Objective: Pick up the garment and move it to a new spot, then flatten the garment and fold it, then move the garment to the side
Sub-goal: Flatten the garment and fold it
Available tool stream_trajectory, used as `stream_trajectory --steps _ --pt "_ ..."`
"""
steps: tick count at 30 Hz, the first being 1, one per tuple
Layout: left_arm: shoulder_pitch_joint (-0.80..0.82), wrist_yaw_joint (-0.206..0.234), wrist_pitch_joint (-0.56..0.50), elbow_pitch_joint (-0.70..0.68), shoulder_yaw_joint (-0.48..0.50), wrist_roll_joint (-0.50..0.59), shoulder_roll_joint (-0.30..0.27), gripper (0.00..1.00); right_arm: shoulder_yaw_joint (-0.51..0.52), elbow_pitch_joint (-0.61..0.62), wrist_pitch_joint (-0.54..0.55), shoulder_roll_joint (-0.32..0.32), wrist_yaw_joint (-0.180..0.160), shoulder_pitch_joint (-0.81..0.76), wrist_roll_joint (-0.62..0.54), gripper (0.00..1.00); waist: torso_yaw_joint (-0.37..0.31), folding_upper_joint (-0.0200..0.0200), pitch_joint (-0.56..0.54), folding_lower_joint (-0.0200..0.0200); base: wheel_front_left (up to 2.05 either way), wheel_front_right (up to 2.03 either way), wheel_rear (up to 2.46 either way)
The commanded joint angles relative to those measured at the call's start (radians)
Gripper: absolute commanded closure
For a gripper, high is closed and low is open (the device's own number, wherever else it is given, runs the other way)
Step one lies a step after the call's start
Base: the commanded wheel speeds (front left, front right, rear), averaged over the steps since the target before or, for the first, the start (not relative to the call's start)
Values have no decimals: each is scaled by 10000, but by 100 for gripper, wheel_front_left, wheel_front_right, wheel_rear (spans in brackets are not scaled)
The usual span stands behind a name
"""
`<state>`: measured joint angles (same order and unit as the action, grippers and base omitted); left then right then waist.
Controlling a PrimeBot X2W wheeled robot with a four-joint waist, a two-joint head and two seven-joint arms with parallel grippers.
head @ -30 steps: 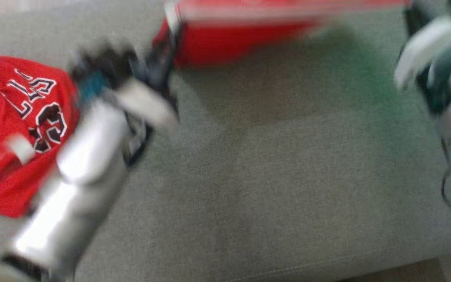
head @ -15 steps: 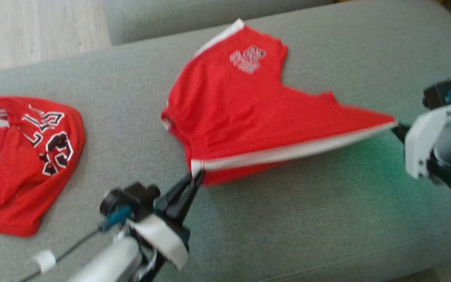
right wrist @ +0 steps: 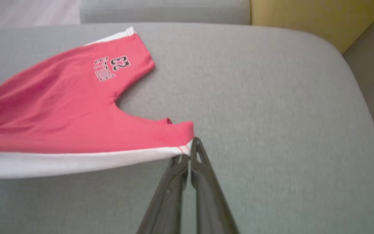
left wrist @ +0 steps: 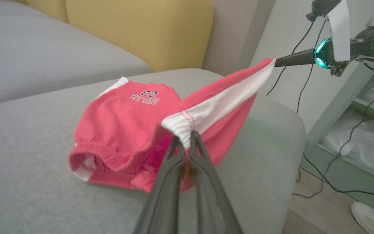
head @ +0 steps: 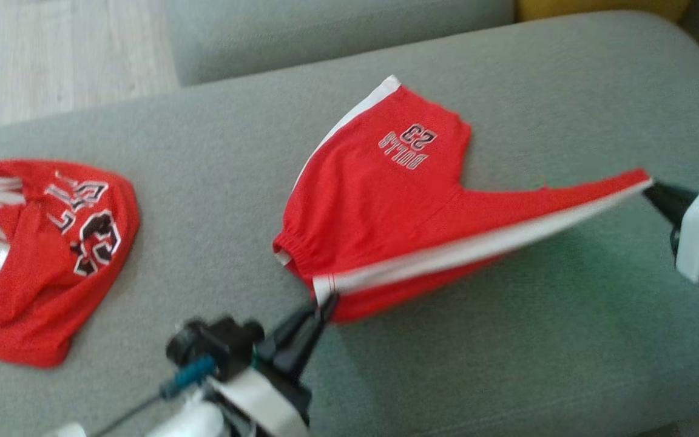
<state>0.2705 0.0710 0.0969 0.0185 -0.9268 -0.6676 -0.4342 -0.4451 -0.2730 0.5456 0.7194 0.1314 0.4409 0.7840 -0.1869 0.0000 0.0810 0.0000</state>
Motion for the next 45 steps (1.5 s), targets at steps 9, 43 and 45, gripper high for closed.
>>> stream_trajectory --steps 9,43,45 --pt "2400 -171 439 439 1048 350 423 100 1213 193 -628 -884 -7 1638 -2127 100 1282 0 1813 0 0 0 0" --pt "5128 -1202 1388 4082 572 765 2779 15 -607 -5813 -2506 -1907 -7 7048 -4668 0 3582 0 4132 0 0 0 0" --pt "5116 -1147 1416 4196 634 731 2789 0 -519 -6133 -2698 -2041 -7 7169 -4763 0 3534 0 4050 0 0 0 0"
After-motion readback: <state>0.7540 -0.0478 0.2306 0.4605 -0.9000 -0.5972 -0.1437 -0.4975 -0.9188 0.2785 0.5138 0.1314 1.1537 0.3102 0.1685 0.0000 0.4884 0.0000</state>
